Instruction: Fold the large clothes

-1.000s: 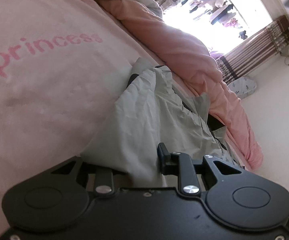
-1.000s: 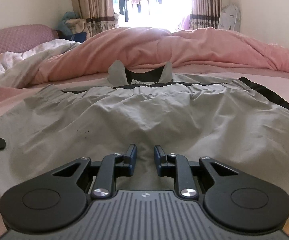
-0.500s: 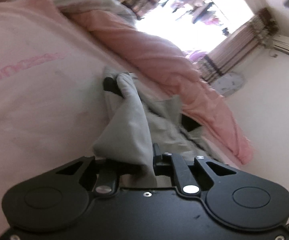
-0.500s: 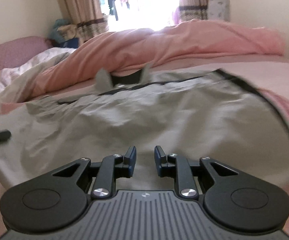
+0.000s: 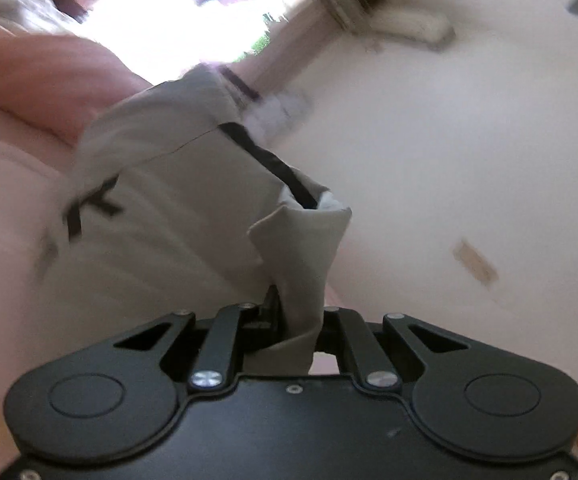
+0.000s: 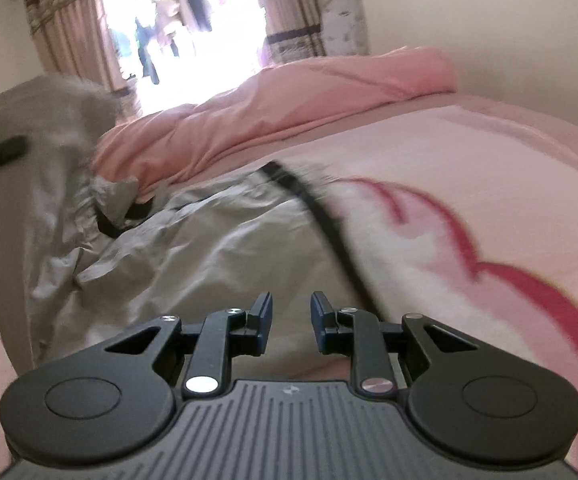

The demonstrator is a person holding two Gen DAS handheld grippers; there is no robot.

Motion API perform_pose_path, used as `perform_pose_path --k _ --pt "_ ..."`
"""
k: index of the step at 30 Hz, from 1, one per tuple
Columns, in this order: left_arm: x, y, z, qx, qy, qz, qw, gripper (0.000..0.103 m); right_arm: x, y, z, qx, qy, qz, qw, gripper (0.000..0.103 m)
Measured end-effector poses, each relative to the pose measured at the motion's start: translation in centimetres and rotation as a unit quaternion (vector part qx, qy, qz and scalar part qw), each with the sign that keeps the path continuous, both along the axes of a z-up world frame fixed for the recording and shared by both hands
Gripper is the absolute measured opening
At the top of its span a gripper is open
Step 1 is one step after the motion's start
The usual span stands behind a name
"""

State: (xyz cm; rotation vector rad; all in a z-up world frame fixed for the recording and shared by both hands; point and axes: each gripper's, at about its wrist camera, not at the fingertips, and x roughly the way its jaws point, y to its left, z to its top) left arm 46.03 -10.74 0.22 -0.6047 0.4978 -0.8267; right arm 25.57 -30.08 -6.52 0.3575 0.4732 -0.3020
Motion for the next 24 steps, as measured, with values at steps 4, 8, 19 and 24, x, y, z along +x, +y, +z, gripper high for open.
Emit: perform_pose_path --k 4,8,19,24 --pt "1.5 -8.6 -5.9 0.063 0.060 -0.050 0.9950 0.006 -1.4 -1.6 -0.6 0.002 0.012 -0.025 1.000 0.029" --pt "2.3 -13.1 -10.1 0.148 0.062 -0.059 0.9852 0.044 -2.1 -2.5 -1.0 0.020 0.019 -0.032 0.999 0.029" --pt "-5.1 -0.3 -1.7 0.218 -0.076 0.035 0.9724 0.074 -1.4 -1.6 -0.8 0.187 -0.082 0.081 0.976 0.068" --pt "-6.6 3.9 -6.3 0.283 -0.013 0.093 0.9546 0.074 2.8 -0.1 -1.2 0.158 -0.052 0.051 0.985 0.068"
